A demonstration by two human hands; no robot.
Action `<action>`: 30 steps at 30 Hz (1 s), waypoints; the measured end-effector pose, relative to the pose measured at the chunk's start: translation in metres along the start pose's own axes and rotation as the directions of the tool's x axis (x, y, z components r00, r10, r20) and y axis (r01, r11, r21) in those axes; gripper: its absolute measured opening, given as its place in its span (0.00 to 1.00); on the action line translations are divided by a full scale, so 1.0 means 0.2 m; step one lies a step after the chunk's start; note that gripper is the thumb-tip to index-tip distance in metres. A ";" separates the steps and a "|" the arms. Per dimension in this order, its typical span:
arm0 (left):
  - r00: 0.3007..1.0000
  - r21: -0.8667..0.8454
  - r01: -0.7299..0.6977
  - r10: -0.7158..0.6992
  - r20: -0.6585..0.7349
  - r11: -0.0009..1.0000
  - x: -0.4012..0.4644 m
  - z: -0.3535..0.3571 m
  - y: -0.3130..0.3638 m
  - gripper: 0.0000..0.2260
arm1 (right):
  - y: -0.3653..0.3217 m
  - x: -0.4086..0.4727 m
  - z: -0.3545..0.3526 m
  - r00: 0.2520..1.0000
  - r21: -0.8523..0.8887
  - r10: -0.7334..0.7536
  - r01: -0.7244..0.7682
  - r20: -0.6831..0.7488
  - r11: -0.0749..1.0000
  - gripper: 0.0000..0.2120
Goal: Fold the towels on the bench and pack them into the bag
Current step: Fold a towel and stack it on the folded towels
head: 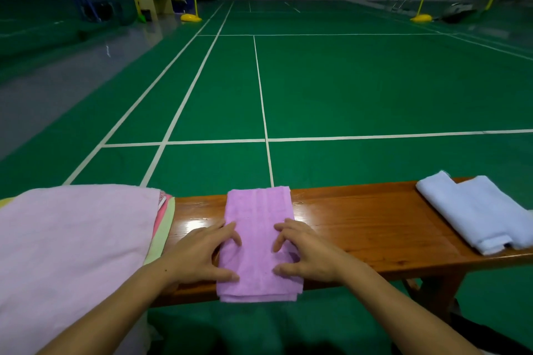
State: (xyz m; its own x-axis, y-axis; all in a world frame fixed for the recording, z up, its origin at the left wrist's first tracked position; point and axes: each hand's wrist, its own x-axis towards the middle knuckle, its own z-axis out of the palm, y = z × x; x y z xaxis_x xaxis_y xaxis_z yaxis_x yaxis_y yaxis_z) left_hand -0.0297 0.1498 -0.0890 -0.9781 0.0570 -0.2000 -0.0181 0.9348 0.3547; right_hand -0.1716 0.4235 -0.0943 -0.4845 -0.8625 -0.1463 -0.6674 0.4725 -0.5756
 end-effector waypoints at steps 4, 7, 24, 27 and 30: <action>0.998 -0.014 -0.036 0.036 0.043 0.999 -0.05 0.01 -0.01 0.28 | 0.00 -0.06 0.00 1.000 -0.068 0.009 -0.007 0.030 0.998 0.25; 0.999 0.005 -0.051 0.051 0.019 0.999 -0.06 0.01 -0.01 0.27 | -0.01 -0.09 0.03 1.000 -0.136 -0.009 0.010 0.009 0.991 0.24; 0.989 0.028 -0.092 0.094 -0.118 0.995 -0.03 -0.01 0.02 0.11 | -0.03 -0.04 0.04 0.996 -0.247 -0.049 0.029 -0.076 0.969 0.12; 0.984 -0.055 -0.076 0.066 -0.167 0.996 -0.04 -0.01 0.01 0.16 | -0.04 -0.04 0.04 0.994 -0.212 -0.058 0.037 -0.090 0.976 0.10; 0.979 -0.218 -0.058 0.013 -0.204 0.974 -0.07 -0.05 0.02 0.10 | -0.06 -0.07 -0.01 0.992 -0.007 0.003 -0.004 -0.129 1.000 0.07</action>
State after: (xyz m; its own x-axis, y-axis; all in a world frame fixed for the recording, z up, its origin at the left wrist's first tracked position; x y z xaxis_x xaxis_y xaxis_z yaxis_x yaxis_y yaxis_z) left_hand -0.0176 0.1491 -0.0746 -1.0000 -0.0037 -0.0054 -0.0061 0.8307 0.5567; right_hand -0.1580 0.4296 -0.0847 -0.5554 -0.8305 -0.0431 -0.6694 0.4771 -0.5695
